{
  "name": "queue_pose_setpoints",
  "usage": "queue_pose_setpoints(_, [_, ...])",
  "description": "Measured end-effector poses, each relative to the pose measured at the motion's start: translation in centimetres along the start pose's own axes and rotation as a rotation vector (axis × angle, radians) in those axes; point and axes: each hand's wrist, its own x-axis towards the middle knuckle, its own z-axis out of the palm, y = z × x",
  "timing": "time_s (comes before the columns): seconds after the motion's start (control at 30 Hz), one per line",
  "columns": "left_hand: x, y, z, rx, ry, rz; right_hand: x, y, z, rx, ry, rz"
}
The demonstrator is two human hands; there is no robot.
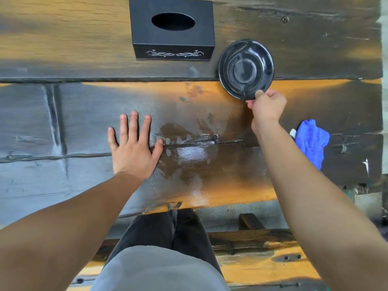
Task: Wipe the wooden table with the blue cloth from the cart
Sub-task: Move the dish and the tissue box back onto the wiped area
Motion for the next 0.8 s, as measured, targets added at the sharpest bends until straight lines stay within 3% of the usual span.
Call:
queue_pose_setpoints(0.37, [0.0, 0.1, -0.3, 0.009, -0.007, -0.002, -5.1, 8.5, -8.8, -0.007, 0.029, 0.021])
queue_pose_setpoints(0.8, [0.1, 0.0, -0.1, 0.002, 0.02, 0.003, -4.5, 8.8, -8.2, -0.027, 0.033, 0.065])
